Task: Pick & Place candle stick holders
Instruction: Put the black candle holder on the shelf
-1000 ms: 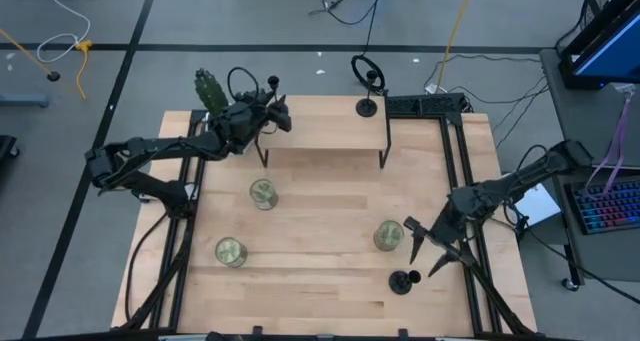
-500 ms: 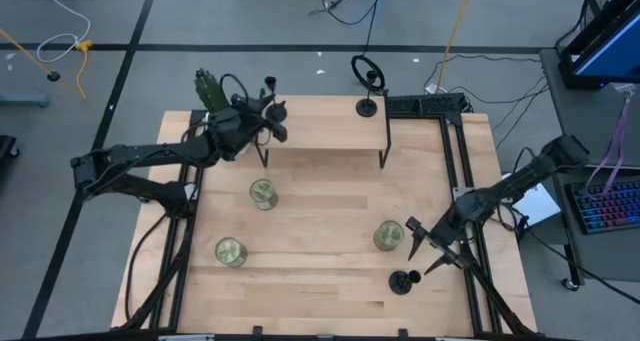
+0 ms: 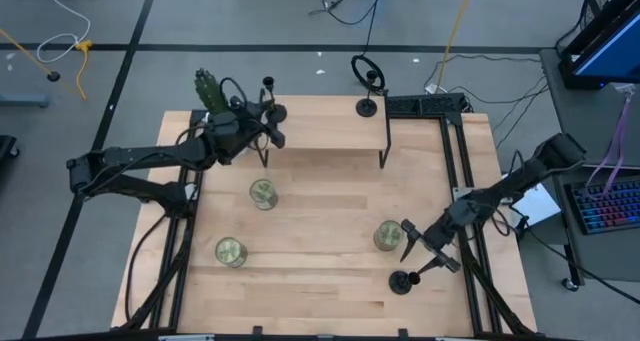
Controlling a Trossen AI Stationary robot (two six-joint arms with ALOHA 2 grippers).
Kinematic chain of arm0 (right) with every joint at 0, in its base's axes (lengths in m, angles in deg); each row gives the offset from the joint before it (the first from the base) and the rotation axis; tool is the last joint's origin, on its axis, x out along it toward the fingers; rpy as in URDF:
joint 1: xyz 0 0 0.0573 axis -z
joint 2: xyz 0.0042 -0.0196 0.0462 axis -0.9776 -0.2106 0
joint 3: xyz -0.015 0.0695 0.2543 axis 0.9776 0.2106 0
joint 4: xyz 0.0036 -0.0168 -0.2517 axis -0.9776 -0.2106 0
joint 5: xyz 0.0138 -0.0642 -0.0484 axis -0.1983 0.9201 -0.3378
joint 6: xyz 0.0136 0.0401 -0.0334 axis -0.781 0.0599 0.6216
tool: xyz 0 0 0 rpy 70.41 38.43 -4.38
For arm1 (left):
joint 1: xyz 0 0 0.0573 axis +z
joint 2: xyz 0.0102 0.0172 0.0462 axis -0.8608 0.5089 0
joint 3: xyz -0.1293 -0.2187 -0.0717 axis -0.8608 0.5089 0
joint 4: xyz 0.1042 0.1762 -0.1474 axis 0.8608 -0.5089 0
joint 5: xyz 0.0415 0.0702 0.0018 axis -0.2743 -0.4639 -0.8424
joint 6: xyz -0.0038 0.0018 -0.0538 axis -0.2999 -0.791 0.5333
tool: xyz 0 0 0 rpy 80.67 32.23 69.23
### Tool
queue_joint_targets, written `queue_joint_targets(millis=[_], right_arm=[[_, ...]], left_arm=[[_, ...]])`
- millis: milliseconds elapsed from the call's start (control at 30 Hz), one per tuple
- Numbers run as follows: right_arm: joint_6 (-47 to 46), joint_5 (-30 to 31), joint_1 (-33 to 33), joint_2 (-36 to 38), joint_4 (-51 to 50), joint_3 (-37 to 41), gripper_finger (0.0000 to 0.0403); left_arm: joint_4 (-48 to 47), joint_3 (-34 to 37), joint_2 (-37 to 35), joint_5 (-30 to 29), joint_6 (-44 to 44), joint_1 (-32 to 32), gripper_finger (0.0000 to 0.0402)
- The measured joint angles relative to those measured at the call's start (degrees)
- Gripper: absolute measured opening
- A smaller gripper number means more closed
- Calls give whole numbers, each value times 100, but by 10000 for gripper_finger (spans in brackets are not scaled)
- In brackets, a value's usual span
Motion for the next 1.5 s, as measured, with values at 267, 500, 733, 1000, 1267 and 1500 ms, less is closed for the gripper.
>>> queue_joint_targets(millis=[267,500,733,1000,1267,1500], right_arm=[[405,-357,-487,-1270,271,-593,235],[696,-327,-570,-2191,342,-1088,225],[701,-326,-561,-2516,430,-1124,115],[1010,69,-558,-2460,765,-1120,10],[1050,1567,118,-2451,2346,-1293,1],[1844,1635,1019,-2454,1526,-2905,1]], left_arm=[[-245,-2,-743,90,0,-645,170],[-744,-2,-1236,95,37,-1210,170],[-1121,-2,-1441,65,-113,-1713,170],[-1147,-2,-1511,53,-552,-1955,170],[-1464,-2,-1486,64,-255,-2081,170],[-1560,-2,-1485,72,-239,-2302,170]])
